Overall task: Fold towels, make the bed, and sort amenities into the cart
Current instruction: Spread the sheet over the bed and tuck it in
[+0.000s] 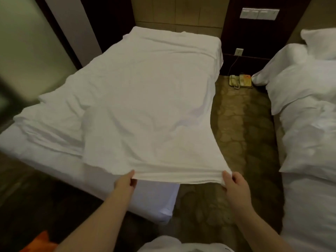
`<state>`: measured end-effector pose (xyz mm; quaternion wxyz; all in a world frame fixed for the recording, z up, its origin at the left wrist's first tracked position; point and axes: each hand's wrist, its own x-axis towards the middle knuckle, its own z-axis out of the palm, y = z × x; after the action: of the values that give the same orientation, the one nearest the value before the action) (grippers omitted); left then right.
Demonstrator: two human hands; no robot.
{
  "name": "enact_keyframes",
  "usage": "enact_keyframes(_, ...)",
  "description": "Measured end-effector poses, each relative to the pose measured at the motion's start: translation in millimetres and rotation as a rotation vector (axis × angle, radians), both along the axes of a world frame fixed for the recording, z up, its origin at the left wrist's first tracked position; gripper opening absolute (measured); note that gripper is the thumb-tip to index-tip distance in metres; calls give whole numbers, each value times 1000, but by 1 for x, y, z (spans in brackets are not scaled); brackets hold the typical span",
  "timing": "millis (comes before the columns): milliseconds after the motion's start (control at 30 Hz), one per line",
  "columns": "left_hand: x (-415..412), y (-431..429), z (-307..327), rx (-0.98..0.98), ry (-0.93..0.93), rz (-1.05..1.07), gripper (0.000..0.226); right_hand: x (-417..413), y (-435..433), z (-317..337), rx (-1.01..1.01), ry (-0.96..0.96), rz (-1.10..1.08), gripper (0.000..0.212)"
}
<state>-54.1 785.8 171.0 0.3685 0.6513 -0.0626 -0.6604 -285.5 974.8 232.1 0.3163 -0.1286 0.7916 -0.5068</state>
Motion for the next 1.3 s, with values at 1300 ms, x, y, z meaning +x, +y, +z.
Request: enact_keyframes(1300, -69, 105, 5, 149, 250, -355, 15, -9, 76, 10, 79, -113, 178, 14)
